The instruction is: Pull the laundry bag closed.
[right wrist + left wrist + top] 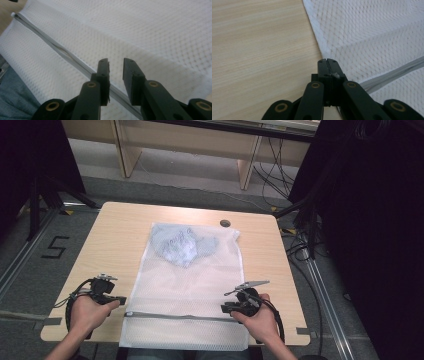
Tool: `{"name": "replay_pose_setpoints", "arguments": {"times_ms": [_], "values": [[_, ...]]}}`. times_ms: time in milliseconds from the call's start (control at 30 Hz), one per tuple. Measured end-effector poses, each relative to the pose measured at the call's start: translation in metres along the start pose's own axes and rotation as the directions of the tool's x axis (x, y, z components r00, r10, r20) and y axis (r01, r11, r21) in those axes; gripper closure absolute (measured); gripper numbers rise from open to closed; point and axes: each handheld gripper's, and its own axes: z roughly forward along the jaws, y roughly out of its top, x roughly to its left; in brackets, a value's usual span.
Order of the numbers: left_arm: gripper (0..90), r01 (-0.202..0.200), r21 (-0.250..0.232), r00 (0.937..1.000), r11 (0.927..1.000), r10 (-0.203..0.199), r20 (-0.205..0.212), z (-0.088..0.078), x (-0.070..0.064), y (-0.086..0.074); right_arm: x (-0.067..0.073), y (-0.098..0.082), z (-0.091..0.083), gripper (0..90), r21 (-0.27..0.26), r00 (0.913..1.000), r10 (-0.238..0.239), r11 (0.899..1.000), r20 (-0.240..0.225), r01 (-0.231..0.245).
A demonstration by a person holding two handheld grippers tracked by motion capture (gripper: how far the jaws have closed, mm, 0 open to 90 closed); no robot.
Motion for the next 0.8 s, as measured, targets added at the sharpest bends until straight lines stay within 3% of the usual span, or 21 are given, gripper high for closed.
{"name": "replay_pose_setpoints", "arguments": {"times_ms": [33,67,100,133,167,200,267,300,367,567,700,767,800], "values": [[89.7,0.000,0.000,1.0000,1.0000,0.000,0.000,0.000,0.000,0.000,0.003,0.001,0.002,76.7,-0.014,0.9999,-0.005,1.000,-0.010,0.004],[89.7,0.025,0.006,0.9997,0.9997,-0.025,0.007,0.001,-0.001,-0.001,0.003,0.001,0.002,76.7,-0.014,0.9999,-0.005,1.000,-0.010,0.004],[89.7,0.019,0.017,0.9997,0.9997,-0.019,0.014,0.001,0.000,-0.001,0.006,0.003,0.002,76.9,0.004,0.9998,-0.013,1.000,-0.013,0.013],[89.7,0.018,0.020,0.9997,0.9996,-0.019,0.016,0.002,0.001,-0.001,0.009,0.004,0.005,77.2,-0.013,0.9995,-0.018,1.000,-0.024,0.018],[89.7,0.039,0.029,0.9991,0.9988,-0.039,0.014,0.002,-0.001,-0.002,0.014,0.006,0.005,77.4,0.008,0.9995,-0.007,1.000,-0.030,0.007],[89.7,0.004,0.047,0.9997,0.9989,-0.006,0.026,0.002,0.000,-0.001,0.019,0.009,0.010,78.0,0.006,0.9988,-0.032,0.999,-0.037,0.032],[89.7,0.016,0.047,0.9995,0.9988,-0.017,0.025,0.002,-0.001,-0.001,0.026,0.011,0.014,78.4,0.020,0.9983,-0.036,0.999,-0.047,0.037],[89.7,0.002,0.053,0.9993,0.9986,-0.004,0.036,0.003,-0.002,-0.001,0.031,0.013,0.016,78.4,0.034,0.9987,-0.013,0.999,-0.049,0.015],[89.8,0.014,0.060,0.9990,0.9981,-0.016,0.041,0.005,-0.005,-0.002,0.035,0.016,0.022,78.3,0.026,0.9961,-0.062,0.998,-0.062,0.064],[89.8,-0.005,0.088,0.9991,0.9961,0.001,0.041,0.008,-0.006,-0.001,0.053,0.022,0.038,76.8,0.048,0.9905,-0.104,0.993,-0.090,0.109],[89.7,0.014,0.110,0.9992,0.9939,-0.018,0.035,0.011,-0.010,-0.001,0.062,0.023,0.045,76.6,0.069,0.9899,-0.098,0.992,-0.102,0.105],[89.8,-0.017,0.109,0.9994,0.9939,0.014,0.031,0.012,-0.008,0.000,0.066,0.024,0.049,76.5,0.072,0.9883,-0.112,0.990,-0.104,0.120],[89.7,-0.011,0.110,0.9995,0.9939,0.008,0.030,0.012,-0.009,0.000,0.068,0.025,0.051,76.4,0.075,0.9869,-0.117,0.989,-0.111,0.126]]}}
